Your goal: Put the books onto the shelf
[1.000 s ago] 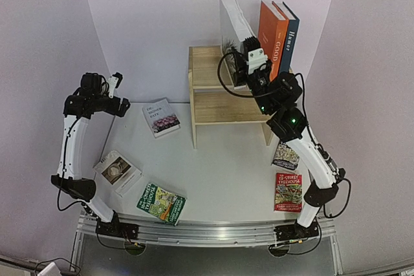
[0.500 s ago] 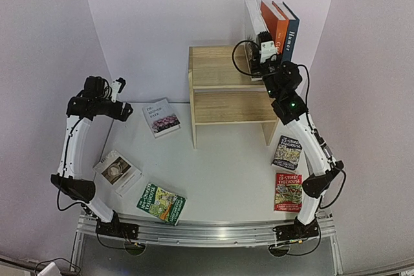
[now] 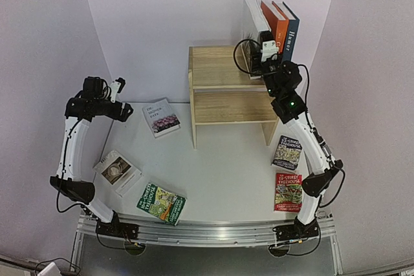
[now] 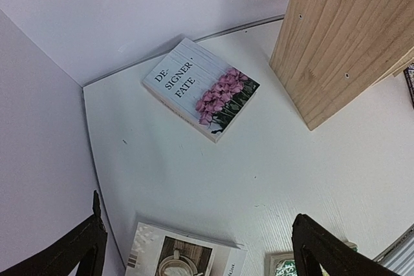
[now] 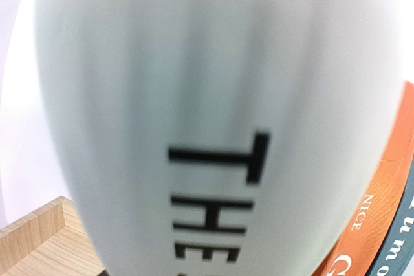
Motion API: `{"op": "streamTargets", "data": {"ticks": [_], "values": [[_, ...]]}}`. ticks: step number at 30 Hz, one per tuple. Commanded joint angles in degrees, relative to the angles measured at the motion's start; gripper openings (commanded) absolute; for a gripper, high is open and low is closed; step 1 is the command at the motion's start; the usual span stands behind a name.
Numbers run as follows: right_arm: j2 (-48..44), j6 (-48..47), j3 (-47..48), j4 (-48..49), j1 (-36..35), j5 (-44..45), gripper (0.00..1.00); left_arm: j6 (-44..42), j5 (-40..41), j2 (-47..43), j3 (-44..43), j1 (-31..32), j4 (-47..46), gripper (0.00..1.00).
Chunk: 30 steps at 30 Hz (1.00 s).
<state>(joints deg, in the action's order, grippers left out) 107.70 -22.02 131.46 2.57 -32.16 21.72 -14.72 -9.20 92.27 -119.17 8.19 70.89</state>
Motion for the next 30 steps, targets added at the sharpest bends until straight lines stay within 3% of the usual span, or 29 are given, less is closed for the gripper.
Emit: {"op": "streamTargets", "data": {"ticks": [1,4,9,20,24,30], "values": [[-0.1,-0.3,0.9,1.8,0.2,1.3,0.51,0.3,-1.8,-2.2,0.1,0.0,-1.1,1.0],[-0.5,-0.6,0.2,1.8,0.2,3.2,0.48,0.3,-2.2,-2.1,0.1,0.0,-1.1,1.0],[-2.4,2.2,-0.4,1.7,0.2,4.4,0.33,0.4,-2.9,-1.9,0.1,0.0,-1.0,1.0],[-6.9,5.7,-3.3,-5.3,0.1,6.4,0.3,0.4,-3.2,-0.8,-1.0,0.0,-0.8,1.0],[-6.7,5.8,-3.2,-6.5,0.2,6.5,0.34,0.4,-3.3,-0.8,-1.2,0.0,-0.7,1.0],[-4.6,3.4,-1.5,-6.8,0.2,7.4,0.52,0.2,-3.6,-0.9,-0.9,0.0,-0.5,1.0]]}}
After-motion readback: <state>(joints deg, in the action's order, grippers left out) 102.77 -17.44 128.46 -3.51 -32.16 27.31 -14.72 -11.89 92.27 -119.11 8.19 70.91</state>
